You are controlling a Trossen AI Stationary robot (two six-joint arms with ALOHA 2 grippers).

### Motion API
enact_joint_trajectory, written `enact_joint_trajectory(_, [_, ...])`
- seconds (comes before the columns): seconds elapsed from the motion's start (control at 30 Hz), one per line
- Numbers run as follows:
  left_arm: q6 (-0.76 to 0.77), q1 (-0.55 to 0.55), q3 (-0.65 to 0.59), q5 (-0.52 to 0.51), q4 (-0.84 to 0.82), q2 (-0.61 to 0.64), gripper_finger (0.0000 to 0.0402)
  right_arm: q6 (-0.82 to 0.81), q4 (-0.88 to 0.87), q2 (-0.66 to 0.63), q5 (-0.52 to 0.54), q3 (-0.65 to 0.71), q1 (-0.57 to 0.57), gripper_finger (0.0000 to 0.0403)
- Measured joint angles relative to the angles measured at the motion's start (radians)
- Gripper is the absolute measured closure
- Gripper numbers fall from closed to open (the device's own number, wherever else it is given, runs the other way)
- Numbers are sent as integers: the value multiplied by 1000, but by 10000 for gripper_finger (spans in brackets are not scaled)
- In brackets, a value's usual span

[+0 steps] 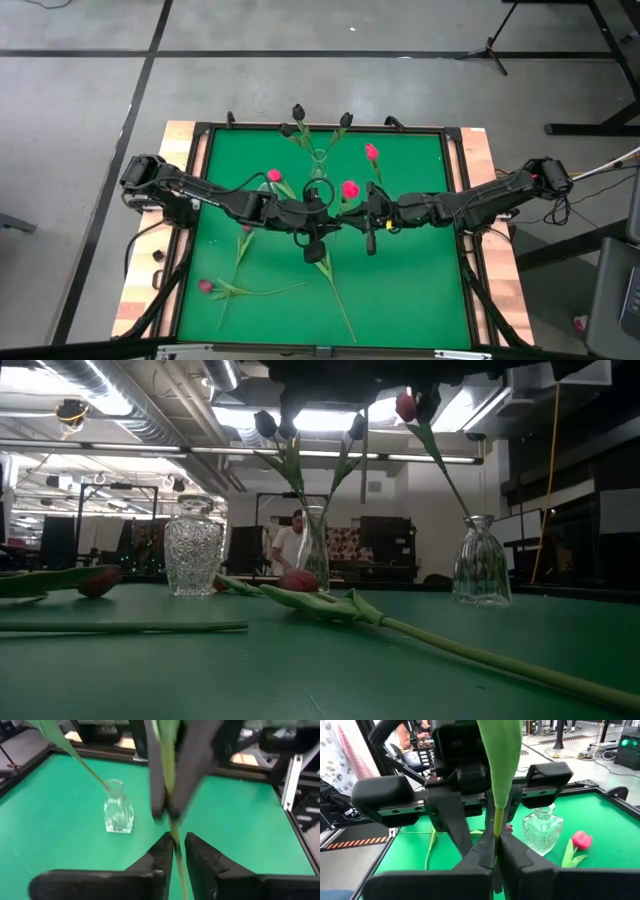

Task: Sort flowers into vase by color
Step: Put the bottom pink tulip into the bottom right transparent vase

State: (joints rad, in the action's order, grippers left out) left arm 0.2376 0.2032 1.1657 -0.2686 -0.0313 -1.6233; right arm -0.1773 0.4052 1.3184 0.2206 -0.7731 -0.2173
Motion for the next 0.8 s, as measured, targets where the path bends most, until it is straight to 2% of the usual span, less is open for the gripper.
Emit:
enact_joint_trajectory(0.1, [16,14,0,0,-67,20,332,20,-31,-43,33,0,1,398])
enact_joint_trajectory(0.33, [92,55,0,-89,-224,108,277,5,-271,-216,166,2,-18,399])
enact_joint_trajectory(0.63, [45,143,0,-138,-267,164,257,2,-554,-448,547,2,-146,399])
enact_joint_trajectory(0.73, [16,174,0,-182,-254,185,257,-3,-612,-507,632,7,-171,399])
enact_joint_trajectory(0.8, [-9,195,0,-213,-222,202,257,-8,-601,-547,648,43,-170,399])
